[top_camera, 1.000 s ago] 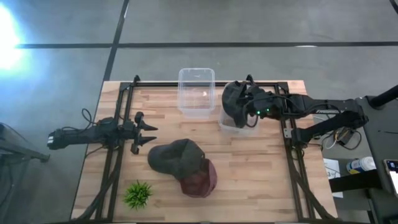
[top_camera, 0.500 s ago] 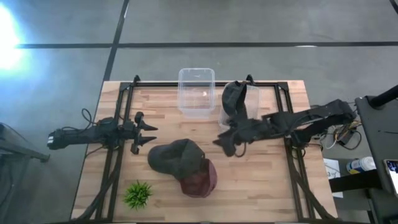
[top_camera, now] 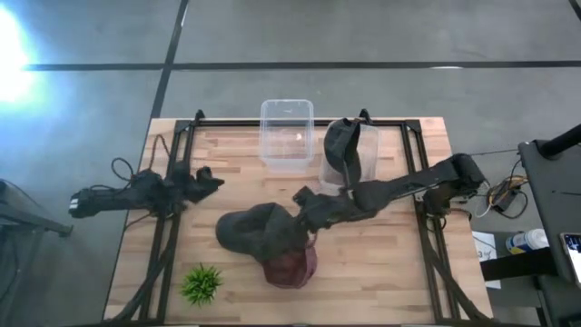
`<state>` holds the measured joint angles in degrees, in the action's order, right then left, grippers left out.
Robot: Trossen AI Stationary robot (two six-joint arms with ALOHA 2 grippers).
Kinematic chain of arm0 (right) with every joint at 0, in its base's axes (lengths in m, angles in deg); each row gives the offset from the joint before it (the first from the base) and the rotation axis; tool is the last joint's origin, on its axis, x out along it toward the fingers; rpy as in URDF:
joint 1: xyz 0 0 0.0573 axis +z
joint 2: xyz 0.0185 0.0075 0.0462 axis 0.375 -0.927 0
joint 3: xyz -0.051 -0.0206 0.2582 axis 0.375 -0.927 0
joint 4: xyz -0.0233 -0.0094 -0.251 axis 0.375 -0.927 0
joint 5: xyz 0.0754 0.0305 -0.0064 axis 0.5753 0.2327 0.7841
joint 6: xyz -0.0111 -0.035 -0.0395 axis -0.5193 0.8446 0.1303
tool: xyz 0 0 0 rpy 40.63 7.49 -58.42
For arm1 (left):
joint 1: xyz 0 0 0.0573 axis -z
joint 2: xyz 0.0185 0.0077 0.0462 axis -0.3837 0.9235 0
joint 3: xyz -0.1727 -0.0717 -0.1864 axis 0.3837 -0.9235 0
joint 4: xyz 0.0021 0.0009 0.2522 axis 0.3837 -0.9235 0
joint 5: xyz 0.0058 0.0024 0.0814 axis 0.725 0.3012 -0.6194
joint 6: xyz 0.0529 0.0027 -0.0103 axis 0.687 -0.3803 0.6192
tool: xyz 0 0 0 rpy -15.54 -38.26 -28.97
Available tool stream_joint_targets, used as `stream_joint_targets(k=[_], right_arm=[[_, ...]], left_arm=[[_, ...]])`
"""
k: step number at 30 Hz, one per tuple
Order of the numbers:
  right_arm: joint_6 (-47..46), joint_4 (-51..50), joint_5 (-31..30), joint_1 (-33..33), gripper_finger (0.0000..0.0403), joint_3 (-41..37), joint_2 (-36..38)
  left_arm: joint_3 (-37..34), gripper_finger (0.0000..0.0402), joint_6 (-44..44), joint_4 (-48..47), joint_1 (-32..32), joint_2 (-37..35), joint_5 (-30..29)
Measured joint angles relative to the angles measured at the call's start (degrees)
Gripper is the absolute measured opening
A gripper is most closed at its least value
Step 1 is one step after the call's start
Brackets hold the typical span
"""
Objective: Pick & Place hat
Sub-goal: Put the black cap into the right transparent bin
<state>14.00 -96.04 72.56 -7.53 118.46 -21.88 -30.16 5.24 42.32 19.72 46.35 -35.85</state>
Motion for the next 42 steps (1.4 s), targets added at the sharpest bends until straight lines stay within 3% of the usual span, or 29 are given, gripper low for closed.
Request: stream_joint_targets(k=[3, 6, 12, 16, 19, 25, 31, 35, 42], right_arm=[[-0.2, -0.11, 0.97, -0.89, 0.0224, 1.0, -3.44], [-1.69, -0.44, 1.44, -1.21, 0.0224, 0.98, -6.57], [-2.69, -3.16, 2.22, -1.15, 0.0224, 0.91, -9.99], [-2.68, -3.91, 2.48, -1.17, 0.0224, 0.83, -12.35], [-2.68, -3.77, 3.47, -1.19, 0.0224, 0.83, -14.01], [-2.3, -3.88, 5.78, -1.28, 0.0224, 0.44, -15.65], [-1.6, -3.82, 5.0, -2.1, 0.0224, -0.71, -15.37], [-2.96, -4.18, 6.84, -2.54, 0.0224, -2.95, -15.28], [-5.17, -4.22, 8.39, -2.5, 0.0224, -8.7, -15.39]], left_arm=[[0.02, 0.0181, -17.89, 1.56, -0.05, 0.14, -3.13], [0.0, 0.0181, -24.32, 1.56, -0.03, 0.35, -7.97], [0.1, 0.0181, -28.42, -0.97, 0.02, 0.76, -5.75], [3.31, 0.0176, -32.74, -17.04, 0.06, 3.01, -5.64], [6.88, 0.017, -34.24, -28.08, 0.44, 7.58, -5.14], [14.08, 0.0168, -31.66, -29.59, 5.37, 18.21, -4.13], [15.62, 0.0168, -37.01, -45.81, 13.11, 28.41, -7.42], [12.93, 0.0167, -43.82, -48.2, 16.39, 30.56, -9.2], [12.12, 0.0167, -48.09, -48.83, 19.42, 29.99, -9.23]])
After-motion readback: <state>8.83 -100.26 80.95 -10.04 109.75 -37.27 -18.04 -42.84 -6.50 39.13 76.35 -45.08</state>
